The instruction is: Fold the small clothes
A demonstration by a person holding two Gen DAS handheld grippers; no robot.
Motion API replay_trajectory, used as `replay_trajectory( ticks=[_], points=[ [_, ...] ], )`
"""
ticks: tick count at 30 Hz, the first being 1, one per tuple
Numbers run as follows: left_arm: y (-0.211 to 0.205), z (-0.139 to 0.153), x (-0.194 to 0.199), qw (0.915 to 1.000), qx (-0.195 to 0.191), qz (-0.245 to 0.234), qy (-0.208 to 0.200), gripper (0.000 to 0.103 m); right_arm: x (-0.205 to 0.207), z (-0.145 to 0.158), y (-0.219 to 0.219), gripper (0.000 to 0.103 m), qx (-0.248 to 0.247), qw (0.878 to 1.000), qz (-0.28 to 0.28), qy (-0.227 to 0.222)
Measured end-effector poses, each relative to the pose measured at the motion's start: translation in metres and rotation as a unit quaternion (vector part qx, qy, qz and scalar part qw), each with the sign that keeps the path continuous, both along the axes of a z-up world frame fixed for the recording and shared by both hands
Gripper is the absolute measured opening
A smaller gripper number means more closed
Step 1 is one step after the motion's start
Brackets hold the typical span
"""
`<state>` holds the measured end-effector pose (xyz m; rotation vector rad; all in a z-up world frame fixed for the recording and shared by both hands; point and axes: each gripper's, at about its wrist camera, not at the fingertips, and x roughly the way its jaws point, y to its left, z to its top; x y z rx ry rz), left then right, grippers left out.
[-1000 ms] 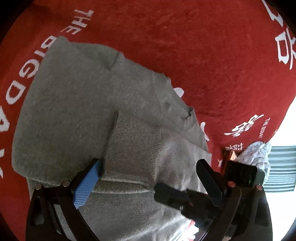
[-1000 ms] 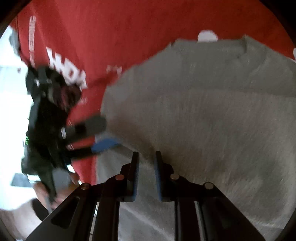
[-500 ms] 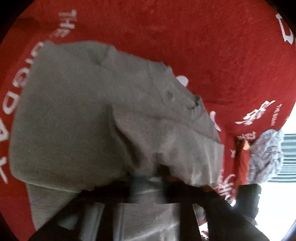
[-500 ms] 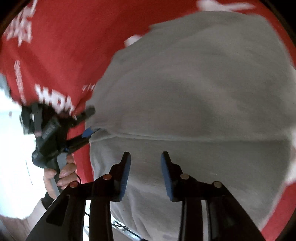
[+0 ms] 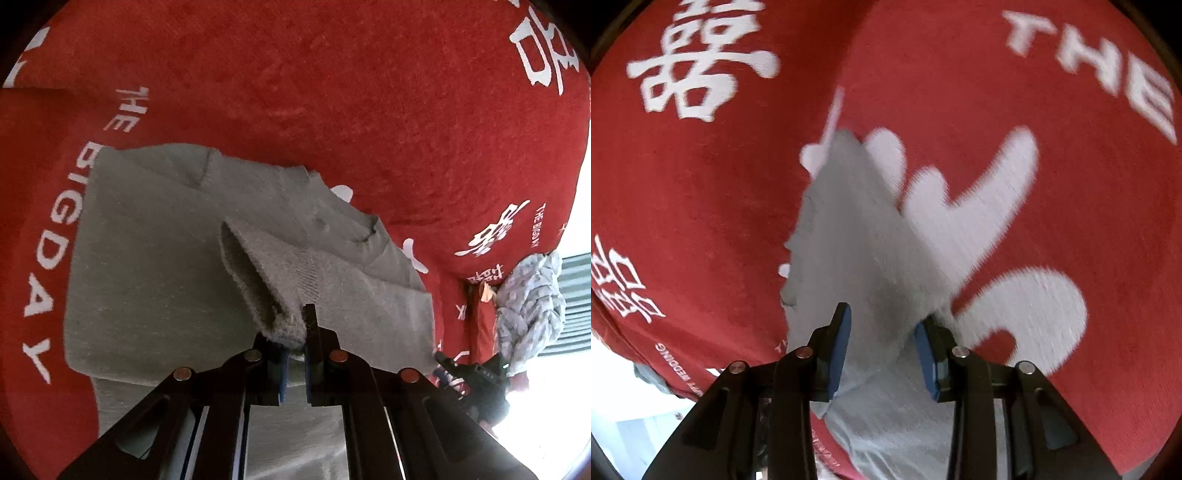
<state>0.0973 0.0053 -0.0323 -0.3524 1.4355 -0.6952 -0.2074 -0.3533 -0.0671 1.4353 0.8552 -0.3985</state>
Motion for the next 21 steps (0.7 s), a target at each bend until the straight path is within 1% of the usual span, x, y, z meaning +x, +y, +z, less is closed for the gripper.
replay_trajectory(
  ticks=[1, 2, 4, 7, 8, 9, 10, 11, 12, 13, 14, 15, 16, 17, 19, 21],
  points=[
    [0.001, -0.003, -0.001, 1.0, 0.006, -0.003, 0.002, 0.007, 0.007, 0.005, 0.001, 0.012, -0.018, 1.0, 0.014, 0.005],
    [0.001, -0.006, -0.003, 0.9999, 0.011, -0.007, 0.004, 0.007, 0.012, 0.009, 0.001, 0.012, -0.034, 0.999, 0.028, 0.015],
    [-0.001, -0.015, -0.01, 0.9992, 0.034, -0.022, 0.001, 0.007, 0.013, 0.009, -0.001, 0.008, -0.056, 0.997, 0.046, 0.037],
    [0.0, -0.031, -0.021, 0.9965, 0.075, -0.038, -0.001, 0.008, 0.008, -0.002, -0.002, 0.007, -0.08, 0.992, 0.07, 0.066],
    [0.002, -0.032, -0.024, 0.9967, 0.073, -0.036, 0.002, 0.008, 0.006, -0.007, -0.001, 0.005, -0.083, 0.992, 0.073, 0.068],
    [0.006, -0.031, -0.025, 0.9971, 0.071, -0.029, 0.002, 0.008, 0.004, -0.009, 0.0, 0.004, -0.089, 0.991, 0.074, 0.063],
    [0.01, -0.028, -0.026, 0.9968, 0.077, -0.022, -0.002, 0.008, 0.003, -0.008, 0.0, 0.004, -0.092, 0.991, 0.076, 0.061],
    [0.014, -0.024, -0.027, 0.9958, 0.089, -0.02, -0.006, 0.013, 0.004, -0.007, 0.0, 0.004, -0.094, 0.99, 0.079, 0.061],
    [0.017, -0.021, -0.027, 0.9945, 0.103, -0.018, -0.012, 0.021, 0.004, -0.007, 0.0, 0.004, -0.096, 0.99, 0.085, 0.062],
    [0.021, -0.017, -0.028, 0.9922, 0.121, -0.015, -0.024, 0.038, 0.005, -0.006, 0.0, 0.004, -0.096, 0.989, 0.09, 0.063],
    [0.025, -0.012, -0.028, 0.9895, 0.139, -0.014, -0.038, 0.058, 0.005, -0.005, 0.0, 0.004, -0.097, 0.989, 0.096, 0.064],
    [0.029, -0.006, -0.028, 0.9862, 0.156, -0.012, -0.053, 0.067, 0.004, -0.003, 0.0, 0.006, -0.097, 0.988, 0.103, 0.065],
    [0.032, -0.002, -0.028, 0.9837, 0.167, -0.012, -0.064, 0.072, 0.004, -0.001, 0.002, 0.009, -0.097, 0.987, 0.108, 0.068],
    [0.034, 0.002, -0.029, 0.9821, 0.174, -0.014, -0.07, 0.072, 0.003, 0.002, 0.004, 0.009, -0.097, 0.986, 0.112, 0.074],
    [0.041, 0.006, -0.027, 0.9825, 0.174, -0.016, -0.065, 0.072, -0.002, 0.009, 0.009, 0.012, -0.101, 0.984, 0.119, 0.087],
    [0.042, 0.009, -0.025, 0.9821, 0.176, -0.017, -0.066, 0.072, -0.008, 0.017, 0.014, 0.022, -0.115, 0.98, 0.123, 0.108]
  ],
)
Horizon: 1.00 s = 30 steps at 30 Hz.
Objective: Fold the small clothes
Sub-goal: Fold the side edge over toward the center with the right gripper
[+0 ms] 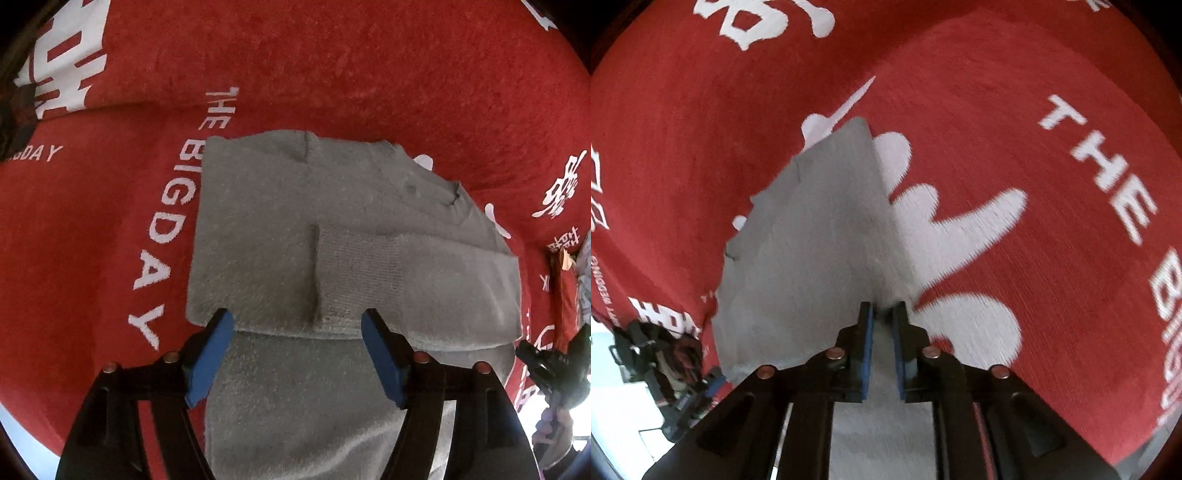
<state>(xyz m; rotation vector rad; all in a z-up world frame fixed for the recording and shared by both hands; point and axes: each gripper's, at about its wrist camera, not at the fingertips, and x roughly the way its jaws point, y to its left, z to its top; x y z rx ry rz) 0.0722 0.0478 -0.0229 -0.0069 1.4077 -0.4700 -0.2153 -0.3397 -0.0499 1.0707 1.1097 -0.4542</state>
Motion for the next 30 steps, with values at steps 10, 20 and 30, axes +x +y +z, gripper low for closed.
replay_trajectory(
  ticks=[10, 20, 30],
  points=[
    [-0.057, 0.0, -0.002, 0.9983, 0.023, -0.039, -0.036, 0.072, 0.013, -0.002, -0.054, 0.036, 0.011, 0.997, -0.061, -0.039],
    [-0.072, -0.025, -0.012, 0.9962, 0.07, -0.039, -0.036, 0.072, 0.077, -0.008, -0.053, 0.008, 0.022, 0.997, 0.062, -0.043],
    [-0.058, -0.012, -0.01, 0.9935, 0.094, -0.042, -0.047, 0.074, 0.073, 0.005, -0.04, 0.013, -0.108, 0.987, 0.107, 0.055]
  ],
)
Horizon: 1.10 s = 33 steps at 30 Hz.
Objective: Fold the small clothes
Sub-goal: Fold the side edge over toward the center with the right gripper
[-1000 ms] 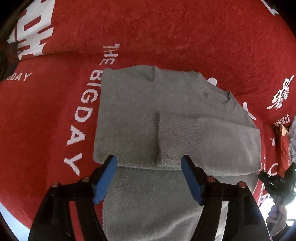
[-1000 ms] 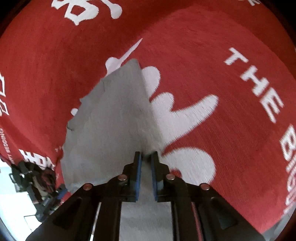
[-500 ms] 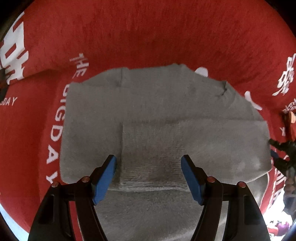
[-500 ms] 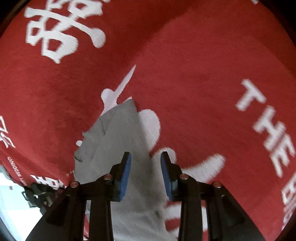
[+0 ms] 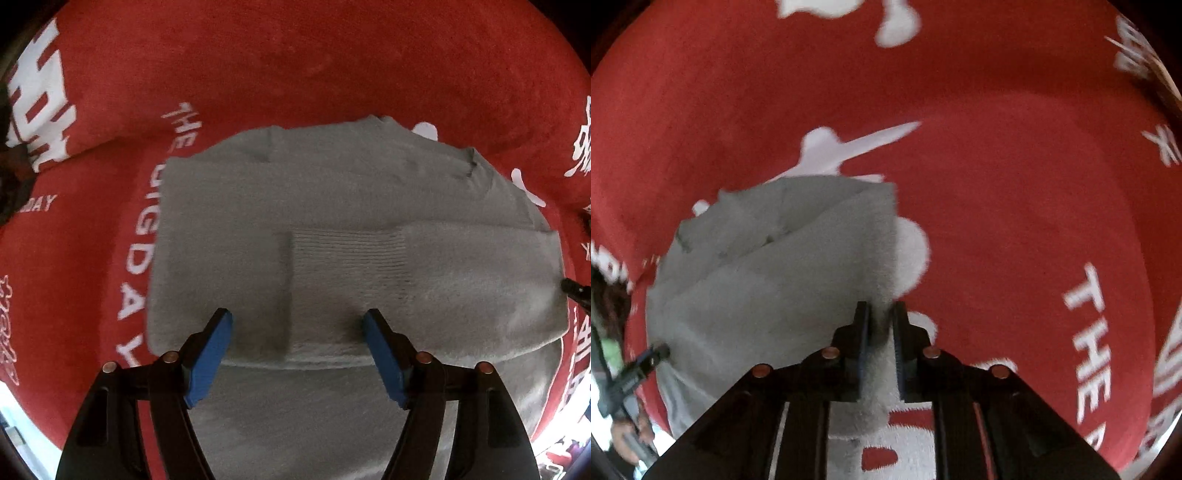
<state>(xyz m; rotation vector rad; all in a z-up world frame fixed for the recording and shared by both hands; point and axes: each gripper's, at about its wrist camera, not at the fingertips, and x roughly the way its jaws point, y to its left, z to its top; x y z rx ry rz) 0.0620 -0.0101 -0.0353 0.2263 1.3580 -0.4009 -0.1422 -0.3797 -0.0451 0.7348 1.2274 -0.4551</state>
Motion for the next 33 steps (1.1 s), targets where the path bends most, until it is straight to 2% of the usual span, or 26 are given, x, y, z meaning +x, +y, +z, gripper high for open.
replay_trajectory(
  ticks=[1, 4, 7, 8, 9, 13, 15, 18, 21, 23, 26, 33],
  points=[
    [0.004, 0.005, 0.0, 1.0, -0.006, 0.002, -0.001, 0.074, -0.005, 0.003, -0.001, 0.013, 0.006, 1.0, -0.011, -0.004],
    [0.008, 0.02, -0.004, 0.9994, -0.031, -0.013, 0.0, 0.049, -0.019, 0.018, 0.003, 0.013, 0.012, 0.999, -0.026, -0.018],
    [-0.001, 0.028, -0.011, 0.9976, -0.057, -0.04, 0.008, 0.045, -0.027, 0.03, 0.018, 0.013, 0.024, 0.999, -0.015, -0.032],
    [-0.007, 0.029, -0.015, 0.9965, -0.066, -0.052, 0.008, 0.037, -0.028, 0.033, 0.024, 0.013, 0.027, 0.999, -0.009, -0.036],
    [-0.015, 0.029, -0.016, 0.9955, -0.071, -0.063, 0.01, 0.036, -0.026, 0.035, 0.031, 0.013, 0.03, 0.999, 0.0, -0.04],
    [-0.035, 0.016, -0.022, 0.9953, -0.057, -0.075, 0.023, 0.036, -0.016, 0.031, 0.055, 0.013, 0.045, 0.998, 0.03, -0.043],
    [-0.031, 0.003, -0.022, 0.9967, -0.042, -0.059, 0.036, 0.036, -0.009, 0.021, 0.064, 0.013, 0.044, 0.998, 0.042, -0.026],
    [-0.018, 0.005, -0.024, 0.9968, -0.053, -0.047, 0.036, 0.036, -0.012, -0.004, 0.066, 0.01, 0.048, 0.997, 0.052, 0.005],
    [-0.008, 0.003, -0.027, 0.9976, -0.032, -0.046, 0.041, 0.036, -0.022, -0.003, 0.062, 0.003, 0.049, 0.997, 0.053, -0.007],
    [0.003, -0.003, -0.026, 0.9981, -0.016, -0.031, 0.05, 0.036, -0.025, -0.002, 0.061, 0.003, 0.053, 0.997, 0.05, -0.005],
    [0.015, -0.002, -0.027, 0.9981, -0.017, -0.008, 0.058, 0.036, -0.024, 0.001, 0.06, 0.003, 0.056, 0.997, 0.048, 0.003],
    [0.01, 0.003, -0.043, 0.9979, -0.01, -0.015, 0.062, 0.037, -0.025, 0.002, 0.063, 0.008, 0.061, 0.997, 0.034, 0.026]
  ],
)
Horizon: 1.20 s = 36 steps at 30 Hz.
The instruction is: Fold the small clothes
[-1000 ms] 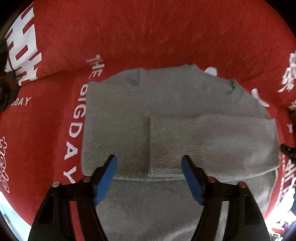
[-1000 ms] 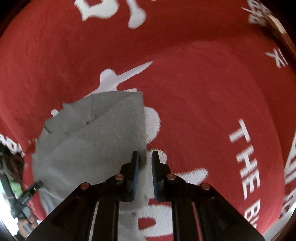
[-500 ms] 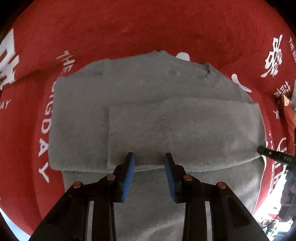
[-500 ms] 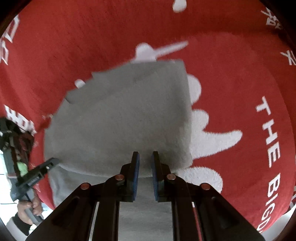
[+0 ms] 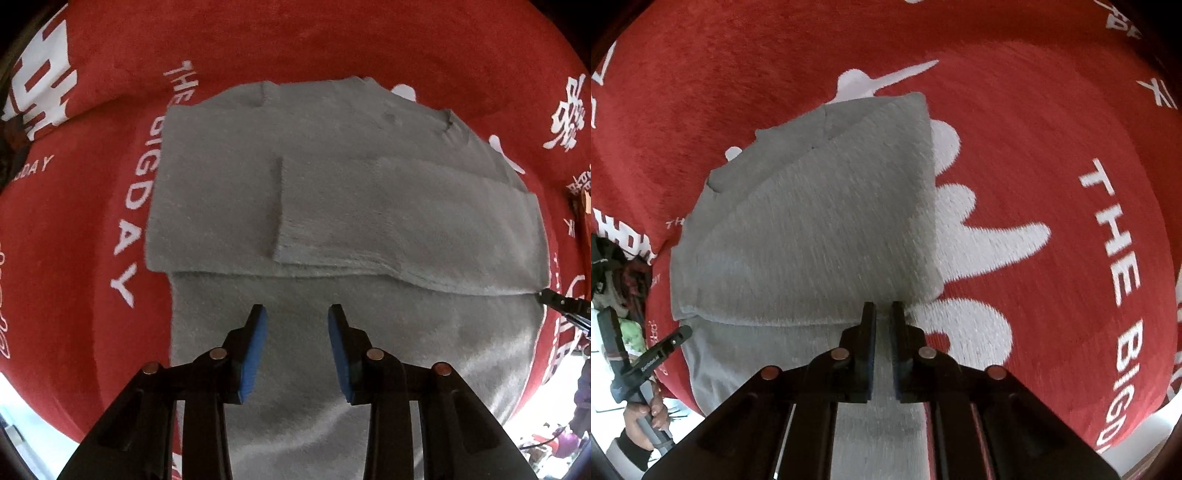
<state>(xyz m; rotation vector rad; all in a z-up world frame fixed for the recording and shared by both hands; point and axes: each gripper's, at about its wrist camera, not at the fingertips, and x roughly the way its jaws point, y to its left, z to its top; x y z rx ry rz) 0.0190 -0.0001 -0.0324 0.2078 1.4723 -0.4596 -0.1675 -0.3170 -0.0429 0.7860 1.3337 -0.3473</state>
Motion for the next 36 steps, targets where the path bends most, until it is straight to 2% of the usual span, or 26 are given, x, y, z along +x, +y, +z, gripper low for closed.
replay_trajectory(
  ticks=[4, 7, 16, 18, 19, 20, 23, 26, 27, 29, 31, 33, 36],
  points=[
    [-0.011, 0.001, -0.009, 0.9999, 0.001, -0.008, 0.009, 0.037, -0.007, 0.001, 0.001, 0.008, 0.007, 1.0, -0.007, 0.007],
    [-0.018, 0.009, -0.014, 1.0, 0.002, -0.008, -0.001, 0.07, -0.01, 0.004, 0.001, 0.008, 0.01, 1.0, -0.008, 0.01],
    [-0.033, 0.016, -0.025, 0.9995, 0.015, -0.028, 0.005, 0.07, -0.01, 0.007, 0.007, 0.009, 0.03, 0.999, -0.008, 0.01],
    [-0.032, 0.017, -0.028, 0.9994, 0.02, -0.028, 0.002, 0.081, -0.01, 0.007, 0.008, 0.009, 0.034, 0.999, -0.007, 0.009],
    [-0.032, 0.018, -0.029, 0.9994, 0.021, -0.027, 0.0, 0.095, -0.009, 0.007, 0.009, 0.009, 0.035, 0.999, -0.007, 0.008],
    [-0.032, 0.02, -0.03, 0.9995, 0.022, -0.024, -0.005, 0.098, -0.009, 0.008, 0.009, 0.009, 0.037, 0.999, -0.006, 0.007],
    [-0.036, 0.023, -0.034, 0.999, 0.031, -0.028, -0.013, 0.098, -0.009, 0.008, 0.009, 0.01, 0.041, 0.999, -0.006, 0.004],
    [-0.04, 0.023, -0.036, 0.9987, 0.039, -0.03, -0.017, 0.099, -0.012, 0.009, 0.009, 0.027, 0.044, 0.999, -0.007, 0.003],
    [-0.041, 0.023, -0.037, 0.9985, 0.042, -0.03, -0.017, 0.1, -0.013, 0.01, 0.009, 0.037, 0.046, 0.999, -0.008, 0.002],
    [-0.043, 0.024, -0.04, 0.9984, 0.046, -0.029, -0.017, 0.102, -0.016, 0.011, 0.008, 0.042, 0.05, 0.999, -0.006, -0.002],
    [-0.045, 0.023, -0.044, 0.9982, 0.051, -0.03, -0.014, 0.102, -0.019, 0.012, 0.008, 0.052, 0.053, 0.999, -0.002, -0.004],
    [-0.044, 0.023, -0.047, 0.9979, 0.055, -0.031, -0.013, 0.102, -0.023, 0.014, 0.009, 0.059, 0.054, 0.999, 0.004, -0.007],
    [-0.041, 0.023, -0.056, 0.9974, 0.064, -0.031, -0.009, 0.102, -0.029, 0.016, 0.011, 0.06, 0.063, 0.998, 0.019, -0.016]
  ],
)
